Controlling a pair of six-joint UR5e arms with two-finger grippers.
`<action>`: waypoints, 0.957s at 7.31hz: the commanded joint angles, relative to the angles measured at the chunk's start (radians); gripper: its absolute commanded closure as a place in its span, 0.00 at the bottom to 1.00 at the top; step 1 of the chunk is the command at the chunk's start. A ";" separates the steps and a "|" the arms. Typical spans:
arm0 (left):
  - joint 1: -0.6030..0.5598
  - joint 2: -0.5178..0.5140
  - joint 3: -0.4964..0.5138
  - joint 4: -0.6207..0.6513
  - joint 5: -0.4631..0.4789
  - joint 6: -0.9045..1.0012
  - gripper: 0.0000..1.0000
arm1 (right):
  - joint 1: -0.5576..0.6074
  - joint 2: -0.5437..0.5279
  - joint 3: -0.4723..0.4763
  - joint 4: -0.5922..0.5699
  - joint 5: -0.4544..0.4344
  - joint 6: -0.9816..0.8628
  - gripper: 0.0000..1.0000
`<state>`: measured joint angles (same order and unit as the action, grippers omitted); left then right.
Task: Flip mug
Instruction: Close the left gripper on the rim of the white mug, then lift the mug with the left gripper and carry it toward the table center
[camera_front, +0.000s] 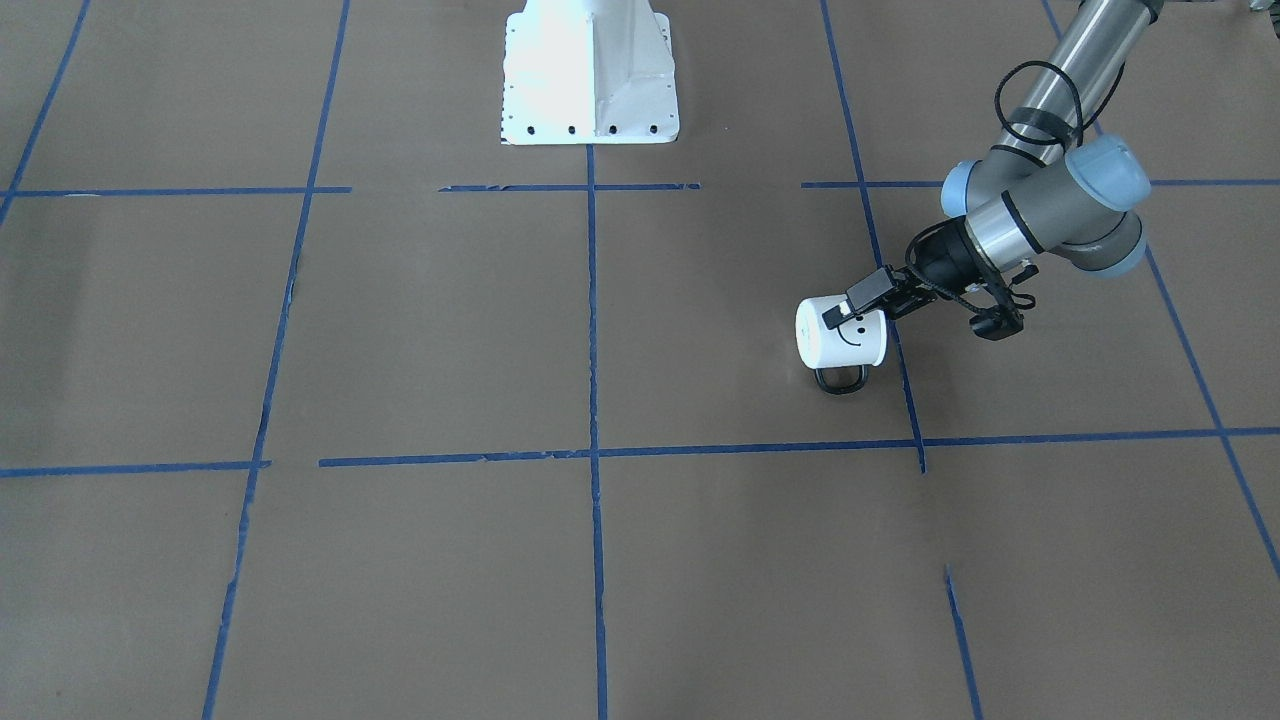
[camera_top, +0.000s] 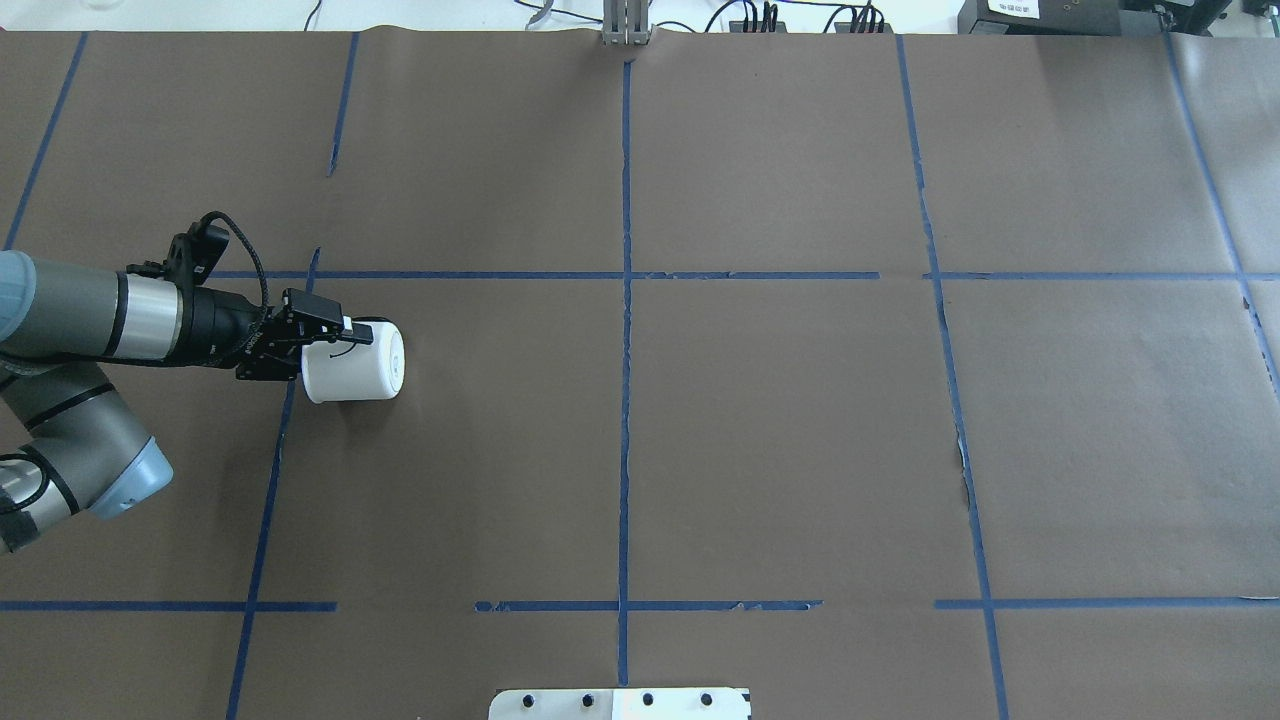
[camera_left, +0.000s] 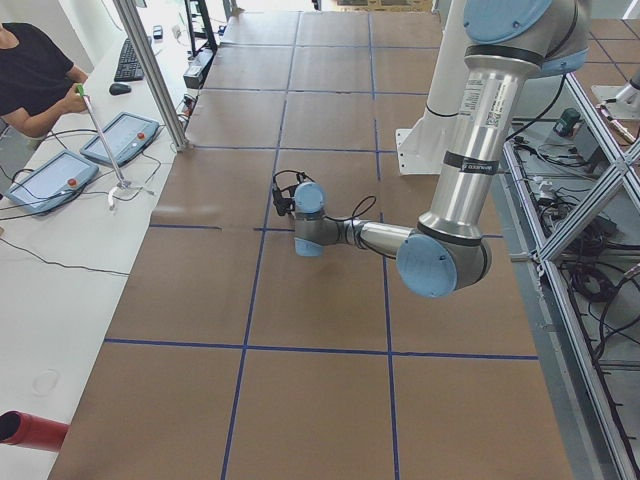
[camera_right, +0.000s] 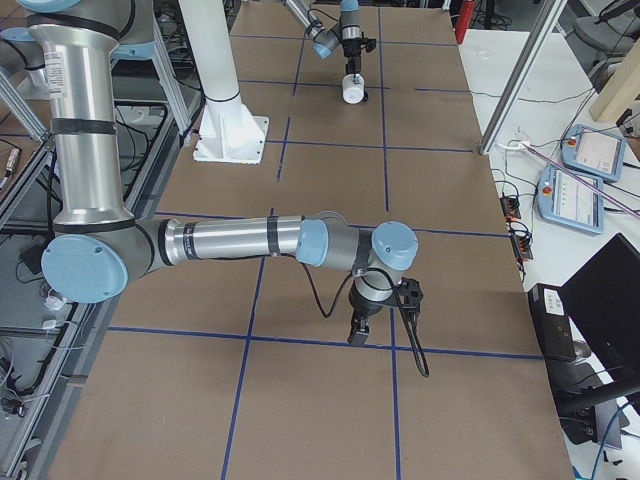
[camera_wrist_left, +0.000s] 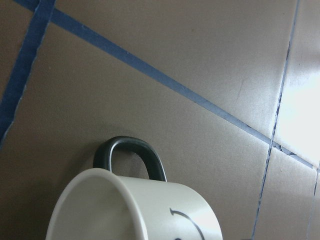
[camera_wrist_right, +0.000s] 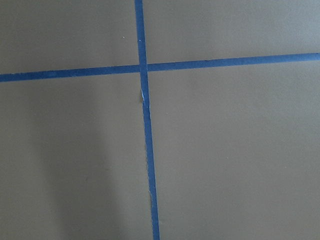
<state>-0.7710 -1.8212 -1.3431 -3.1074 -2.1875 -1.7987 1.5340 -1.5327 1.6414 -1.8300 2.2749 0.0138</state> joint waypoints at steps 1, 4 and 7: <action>0.001 0.000 -0.014 0.001 -0.001 -0.005 0.59 | 0.000 -0.001 0.000 0.000 0.000 0.000 0.00; 0.001 -0.009 -0.050 0.003 -0.011 -0.030 0.59 | 0.000 0.000 0.002 0.000 0.000 0.000 0.00; 0.001 -0.013 -0.067 0.010 -0.011 -0.050 0.88 | 0.000 0.000 0.000 0.000 0.000 0.000 0.00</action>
<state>-0.7706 -1.8317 -1.4065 -3.0995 -2.1991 -1.8398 1.5340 -1.5325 1.6417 -1.8300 2.2749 0.0138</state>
